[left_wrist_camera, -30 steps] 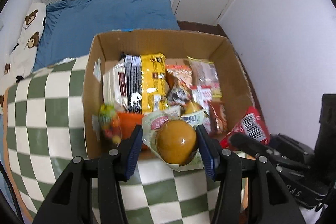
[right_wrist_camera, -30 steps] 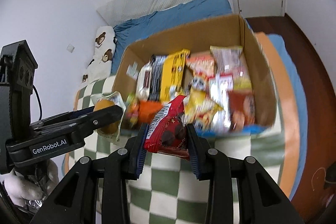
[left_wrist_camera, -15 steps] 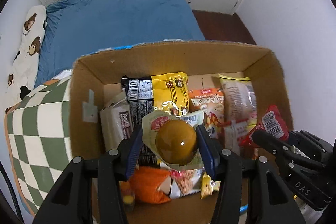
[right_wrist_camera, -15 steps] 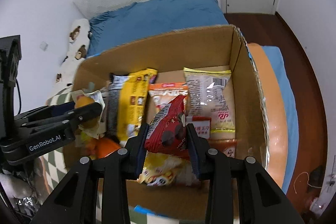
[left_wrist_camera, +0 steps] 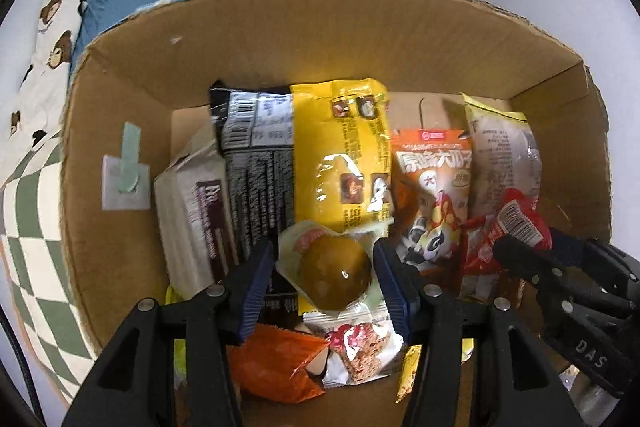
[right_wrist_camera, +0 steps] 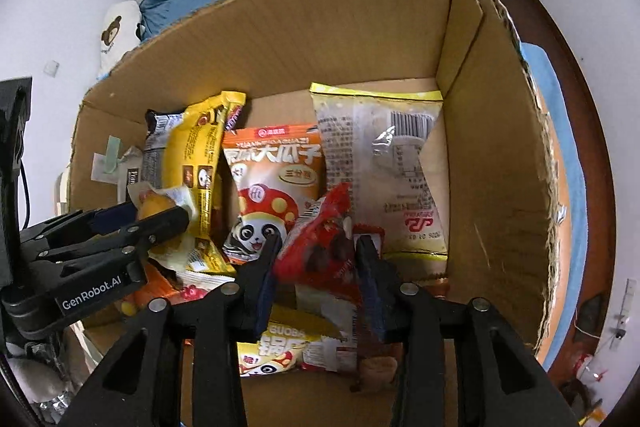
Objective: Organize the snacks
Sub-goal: 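Carry both snacks into the box and open both tools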
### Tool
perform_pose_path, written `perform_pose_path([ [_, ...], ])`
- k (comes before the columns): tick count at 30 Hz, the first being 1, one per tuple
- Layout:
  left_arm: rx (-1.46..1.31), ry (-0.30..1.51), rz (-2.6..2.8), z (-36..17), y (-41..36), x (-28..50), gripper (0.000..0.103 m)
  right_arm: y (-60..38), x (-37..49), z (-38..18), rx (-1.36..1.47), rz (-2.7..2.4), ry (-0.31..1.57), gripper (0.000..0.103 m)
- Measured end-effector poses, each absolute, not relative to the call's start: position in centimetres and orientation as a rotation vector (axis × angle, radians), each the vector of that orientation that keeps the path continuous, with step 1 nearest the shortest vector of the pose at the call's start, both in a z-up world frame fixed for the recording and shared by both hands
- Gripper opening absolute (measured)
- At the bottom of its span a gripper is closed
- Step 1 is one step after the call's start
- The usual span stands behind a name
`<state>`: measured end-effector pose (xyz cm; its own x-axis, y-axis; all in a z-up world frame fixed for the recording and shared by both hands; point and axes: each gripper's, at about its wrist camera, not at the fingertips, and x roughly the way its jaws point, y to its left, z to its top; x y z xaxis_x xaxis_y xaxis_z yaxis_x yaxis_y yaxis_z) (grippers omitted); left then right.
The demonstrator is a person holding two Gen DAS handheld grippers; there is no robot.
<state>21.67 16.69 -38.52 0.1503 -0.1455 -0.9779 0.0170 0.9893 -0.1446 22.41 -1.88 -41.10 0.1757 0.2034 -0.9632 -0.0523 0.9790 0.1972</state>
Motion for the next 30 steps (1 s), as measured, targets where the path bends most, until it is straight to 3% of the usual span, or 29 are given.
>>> perform_pose_path([
  [1,-0.110,1.414,-0.117,-38.4,16.7,21.6,0.062,-1.8,22.4,-41.1,0.124,0.181,1.388,0.057],
  [2,-0.111,1.406,-0.114,-38.1,16.9,21.3,0.069,-1.9,22.4,-41.1,0.118,0.176,1.390,0.070],
  [3,-0.107,1.399,-0.110,-37.8,17.0,21.2,0.073,-1.9,22.3,-40.9,0.121,0.177,1.388,0.073],
  [5,-0.094,1.379,-0.095,-37.2,17.1,20.8,0.090,-1.6,22.1,-40.7,0.122,0.188,1.397,0.077],
  [9,-0.096,1.347,-0.073,-35.7,18.0,19.6,0.093,-0.6,21.4,-39.9,0.069,0.178,1.387,0.092],
  [11,-0.096,1.326,-0.066,-35.1,18.4,19.1,0.101,-0.3,21.0,-39.2,0.035,0.155,1.366,0.098],
  [30,-0.093,1.153,-0.028,-29.0,18.3,14.6,0.101,-2.3,16.3,-33.3,-0.009,0.085,1.214,0.098],
])
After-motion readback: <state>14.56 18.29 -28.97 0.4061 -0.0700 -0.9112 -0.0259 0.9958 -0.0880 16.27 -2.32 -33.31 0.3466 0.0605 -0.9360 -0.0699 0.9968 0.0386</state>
